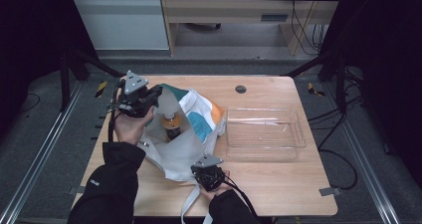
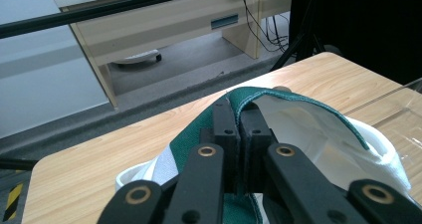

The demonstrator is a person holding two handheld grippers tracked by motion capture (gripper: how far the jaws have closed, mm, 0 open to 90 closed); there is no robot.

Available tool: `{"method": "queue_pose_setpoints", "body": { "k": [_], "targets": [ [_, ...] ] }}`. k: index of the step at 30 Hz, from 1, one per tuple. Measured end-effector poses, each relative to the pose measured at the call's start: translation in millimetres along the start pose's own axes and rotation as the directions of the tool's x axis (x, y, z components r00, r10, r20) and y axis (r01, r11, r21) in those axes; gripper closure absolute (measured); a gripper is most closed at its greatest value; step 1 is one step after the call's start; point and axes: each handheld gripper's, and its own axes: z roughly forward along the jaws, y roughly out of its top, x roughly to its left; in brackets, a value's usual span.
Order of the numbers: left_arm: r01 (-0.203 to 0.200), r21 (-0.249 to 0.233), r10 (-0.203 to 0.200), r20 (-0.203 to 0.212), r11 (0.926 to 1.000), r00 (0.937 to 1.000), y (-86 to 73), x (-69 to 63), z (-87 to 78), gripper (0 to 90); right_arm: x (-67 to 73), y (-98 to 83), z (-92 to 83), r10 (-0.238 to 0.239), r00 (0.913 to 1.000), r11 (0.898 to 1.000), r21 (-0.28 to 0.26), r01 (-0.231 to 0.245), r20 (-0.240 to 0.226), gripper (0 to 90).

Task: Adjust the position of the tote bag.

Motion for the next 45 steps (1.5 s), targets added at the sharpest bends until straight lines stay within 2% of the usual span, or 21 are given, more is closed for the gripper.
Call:
{"method": "queue_pose_setpoints", "body": {
  "k": [13,25,30,45],
  "targets": [
    [-0.029,0.037,0.03,-0.024,0.9989,0.9993,5.1,2.5,24.1,87.9,0.5,1.1,1.2,0.0,1.0,1.0,0.0,0.0,0.0,90.0],
    [-0.002,0.055,0.004,-0.032,0.9985,0.9995,-0.2,6.0,47.2,87.9,0.4,1.4,1.5,0.004,1.0,1.0,0.002,-0.004,0.001,90.0],
    [0.013,0.07,-0.01,-0.039,0.9975,0.9992,-4.7,12.2,55.6,87.9,0.3,1.5,1.7,0.0,1.0,1.0,0.002,0.0,0.002,90.0],
    [0.05,0.144,-0.041,-0.059,0.9884,0.9974,-29.1,22.2,90.0,87.9,-0.2,1.8,1.9,0.001,1.0,1.0,0.001,-0.001,0.0,90.0]
  ]
}}
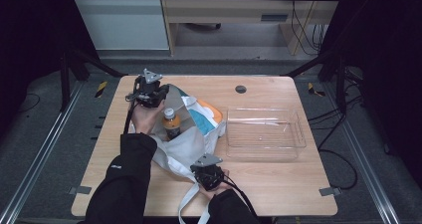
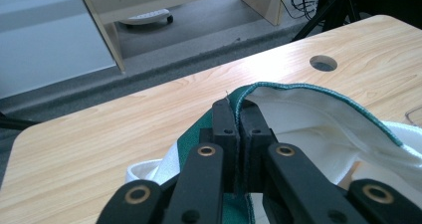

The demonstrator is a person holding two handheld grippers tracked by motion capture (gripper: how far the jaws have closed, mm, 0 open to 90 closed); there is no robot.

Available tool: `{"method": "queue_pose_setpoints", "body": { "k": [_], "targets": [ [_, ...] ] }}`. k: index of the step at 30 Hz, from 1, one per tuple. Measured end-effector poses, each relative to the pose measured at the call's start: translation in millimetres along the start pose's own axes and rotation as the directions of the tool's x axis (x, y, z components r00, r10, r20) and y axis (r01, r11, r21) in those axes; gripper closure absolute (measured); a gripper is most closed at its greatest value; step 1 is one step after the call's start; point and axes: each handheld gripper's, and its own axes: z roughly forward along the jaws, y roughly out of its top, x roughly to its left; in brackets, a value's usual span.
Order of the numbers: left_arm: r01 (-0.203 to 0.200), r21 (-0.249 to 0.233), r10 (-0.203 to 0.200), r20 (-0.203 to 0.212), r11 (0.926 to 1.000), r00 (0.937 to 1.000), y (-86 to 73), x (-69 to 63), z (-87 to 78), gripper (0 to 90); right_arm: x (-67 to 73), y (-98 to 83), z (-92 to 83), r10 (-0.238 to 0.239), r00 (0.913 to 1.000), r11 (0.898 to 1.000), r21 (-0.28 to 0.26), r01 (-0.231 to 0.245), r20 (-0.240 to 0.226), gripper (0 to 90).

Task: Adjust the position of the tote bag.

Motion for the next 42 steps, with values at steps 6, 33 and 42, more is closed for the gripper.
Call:
{"method": "queue_pose_setpoints", "body": {
  "k": [6,33,42],
  "targets": [
    [0.004,0.016,-0.004,-0.003,0.9999,1.0,-5.0,5.5,7.7,87.8,0.1,0.1,0.1,-0.001,1.0,1.0,0.001,0.001,0.001,90.0],
    [-0.018,-0.032,0.019,0.034,0.9993,0.9992,-11.8,21.3,-14.7,63.0,-0.2,0.3,0.6,-0.004,1.0,1.0,-0.001,0.004,0.002,90.0],
    [-0.06,-0.045,0.062,0.042,0.9972,0.9972,-28.8,29.7,-39.7,57.8,-0.6,0.2,0.9,-0.001,1.0,1.0,-0.004,0.001,0.0,90.0]
  ]
}}
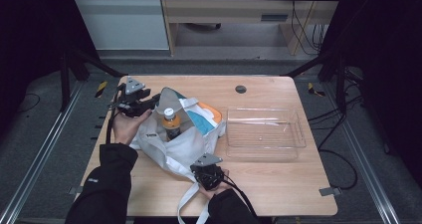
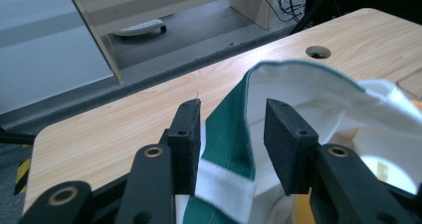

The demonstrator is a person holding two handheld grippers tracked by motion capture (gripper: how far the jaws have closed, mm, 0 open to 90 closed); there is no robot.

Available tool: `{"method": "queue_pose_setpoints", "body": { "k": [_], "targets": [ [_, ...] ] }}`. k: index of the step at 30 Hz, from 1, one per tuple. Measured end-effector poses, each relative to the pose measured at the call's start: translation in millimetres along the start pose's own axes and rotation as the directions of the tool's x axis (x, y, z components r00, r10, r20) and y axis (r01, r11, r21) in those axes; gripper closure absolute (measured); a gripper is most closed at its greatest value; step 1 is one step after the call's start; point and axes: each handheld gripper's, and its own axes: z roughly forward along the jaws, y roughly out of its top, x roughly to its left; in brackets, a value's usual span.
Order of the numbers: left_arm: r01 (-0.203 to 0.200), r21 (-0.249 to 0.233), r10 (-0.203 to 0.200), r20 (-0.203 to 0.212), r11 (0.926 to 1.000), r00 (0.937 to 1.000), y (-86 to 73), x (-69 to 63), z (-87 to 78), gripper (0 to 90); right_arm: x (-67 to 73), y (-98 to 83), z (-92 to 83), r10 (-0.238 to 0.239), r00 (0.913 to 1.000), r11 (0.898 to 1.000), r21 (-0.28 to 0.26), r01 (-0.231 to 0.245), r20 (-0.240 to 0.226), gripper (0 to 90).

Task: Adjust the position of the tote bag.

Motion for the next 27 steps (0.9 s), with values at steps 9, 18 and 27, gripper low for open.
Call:
{"method": "queue_pose_setpoints", "body": {
  "k": [9,18,27],
  "targets": [
    [-0.02,0.002,0.02,-0.002,0.9998,0.9998,-16.6,-3.1,3.9,56.3,0.2,0.0,0.0,-0.001,1.0,1.0,0.001,0.001,0.001,90.0],
    [-0.031,0.045,0.031,-0.003,0.9985,0.9995,-25.5,-6.1,21.2,62.7,0.5,0.0,-0.1,0.0,1.0,1.0,0.003,0.0,0.003,90.0],
    [-0.007,0.086,0.008,-0.013,0.9963,0.9999,-25.2,-1.8,32.3,80.9,0.5,0.1,0.0,0.001,1.0,1.0,0.003,-0.001,0.002,90.0]
  ]
}}
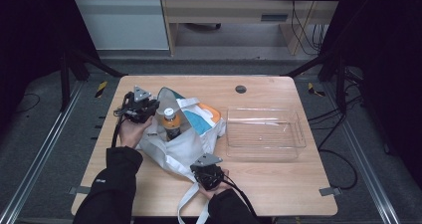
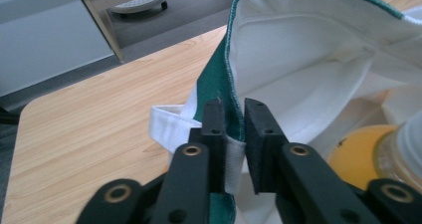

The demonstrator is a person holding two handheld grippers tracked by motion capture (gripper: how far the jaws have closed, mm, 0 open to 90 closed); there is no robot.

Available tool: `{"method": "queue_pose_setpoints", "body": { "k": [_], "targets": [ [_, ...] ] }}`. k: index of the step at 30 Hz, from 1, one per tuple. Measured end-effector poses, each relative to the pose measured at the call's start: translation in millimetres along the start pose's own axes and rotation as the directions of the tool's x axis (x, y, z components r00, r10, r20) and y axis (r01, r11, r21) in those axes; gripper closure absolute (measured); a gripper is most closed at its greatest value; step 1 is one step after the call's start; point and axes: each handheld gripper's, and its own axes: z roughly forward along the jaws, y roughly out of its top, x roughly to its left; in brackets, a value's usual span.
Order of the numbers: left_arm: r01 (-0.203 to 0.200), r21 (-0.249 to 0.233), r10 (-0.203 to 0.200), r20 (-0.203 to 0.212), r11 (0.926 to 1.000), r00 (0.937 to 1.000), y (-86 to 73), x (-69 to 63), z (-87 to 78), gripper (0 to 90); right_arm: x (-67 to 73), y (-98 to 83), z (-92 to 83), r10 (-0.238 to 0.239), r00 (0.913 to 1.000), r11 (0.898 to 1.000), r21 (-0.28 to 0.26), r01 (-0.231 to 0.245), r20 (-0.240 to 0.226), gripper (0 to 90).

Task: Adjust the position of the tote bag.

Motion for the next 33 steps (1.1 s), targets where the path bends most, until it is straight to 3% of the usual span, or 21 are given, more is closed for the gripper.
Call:
{"method": "queue_pose_setpoints", "body": {
  "k": [11,23,33],
  "targets": [
    [0.052,0.0,-0.052,0.004,0.9986,0.9986,-1.4,6.1,14.7,82.8,0.8,0.7,0.5,-0.004,1.0,1.0,0.002,0.004,0.0,90.0],
    [0.067,0.046,-0.068,0.008,0.9967,0.9977,-14.1,5.9,37.3,82.8,0.7,1.0,1.1,-0.006,1.0,1.0,-0.001,0.006,-0.001,90.0],
    [0.076,0.051,-0.077,0.023,0.9958,0.9967,-21.0,6.7,43.5,82.3,0.5,1.3,1.4,-0.005,1.0,1.0,-0.001,0.005,-0.003,90.0]
  ]
}}
